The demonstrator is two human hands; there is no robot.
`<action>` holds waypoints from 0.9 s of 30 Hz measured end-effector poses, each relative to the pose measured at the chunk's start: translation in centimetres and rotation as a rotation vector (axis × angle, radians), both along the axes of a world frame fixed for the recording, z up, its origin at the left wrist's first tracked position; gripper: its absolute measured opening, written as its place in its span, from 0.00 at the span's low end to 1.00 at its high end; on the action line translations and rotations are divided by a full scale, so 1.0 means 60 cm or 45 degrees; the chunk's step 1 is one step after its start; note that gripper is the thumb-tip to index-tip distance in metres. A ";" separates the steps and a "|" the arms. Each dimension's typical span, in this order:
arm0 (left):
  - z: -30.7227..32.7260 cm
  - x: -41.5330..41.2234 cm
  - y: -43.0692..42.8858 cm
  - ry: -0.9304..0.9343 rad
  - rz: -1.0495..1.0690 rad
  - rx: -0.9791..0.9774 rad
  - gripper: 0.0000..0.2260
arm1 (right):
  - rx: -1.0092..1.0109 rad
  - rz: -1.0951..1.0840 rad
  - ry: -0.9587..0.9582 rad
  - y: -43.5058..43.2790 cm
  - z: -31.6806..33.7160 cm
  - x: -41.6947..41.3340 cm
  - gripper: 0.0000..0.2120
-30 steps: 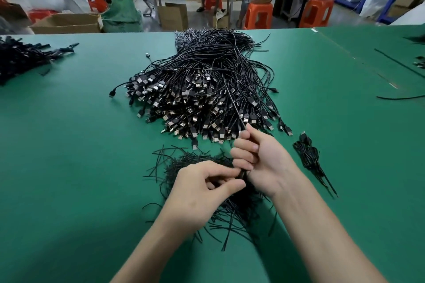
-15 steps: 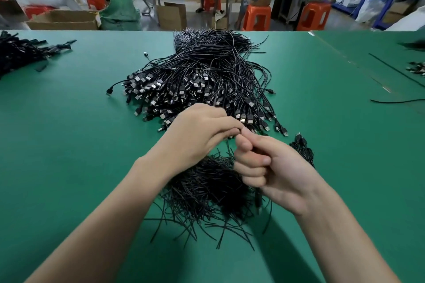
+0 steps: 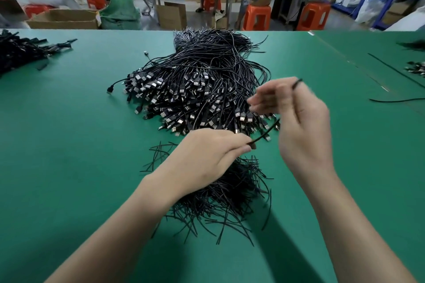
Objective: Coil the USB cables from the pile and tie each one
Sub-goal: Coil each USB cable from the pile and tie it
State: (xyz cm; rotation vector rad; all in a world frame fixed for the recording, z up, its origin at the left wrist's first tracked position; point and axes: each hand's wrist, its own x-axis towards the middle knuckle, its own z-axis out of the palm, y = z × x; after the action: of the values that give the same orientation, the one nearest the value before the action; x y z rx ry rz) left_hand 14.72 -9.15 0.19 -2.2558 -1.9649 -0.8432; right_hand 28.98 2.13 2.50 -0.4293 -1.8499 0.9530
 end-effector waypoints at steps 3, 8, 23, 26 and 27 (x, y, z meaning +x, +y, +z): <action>0.024 -0.025 0.000 -0.080 0.050 0.148 0.14 | 0.149 -0.042 -0.568 -0.002 -0.019 0.004 0.18; 0.041 -0.061 0.015 -0.537 0.088 0.273 0.07 | -1.088 0.912 -0.189 -0.047 -0.040 -0.001 0.31; 0.011 -0.027 -0.020 -0.261 0.095 0.170 0.12 | 0.141 -0.019 -0.685 -0.027 -0.033 -0.003 0.17; 0.029 -0.048 -0.020 -0.395 0.143 0.270 0.08 | -0.481 0.430 -0.533 -0.050 -0.041 -0.005 0.26; 0.028 -0.049 -0.019 -0.466 0.132 0.276 0.07 | -0.782 0.642 -0.408 -0.057 -0.041 -0.004 0.27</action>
State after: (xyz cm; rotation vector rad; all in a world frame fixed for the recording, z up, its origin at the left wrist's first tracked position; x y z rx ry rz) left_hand 11.75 -10.29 1.90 -1.9714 -1.9815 -1.4628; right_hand 28.71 -1.26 0.02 -0.5112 -1.9650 1.9094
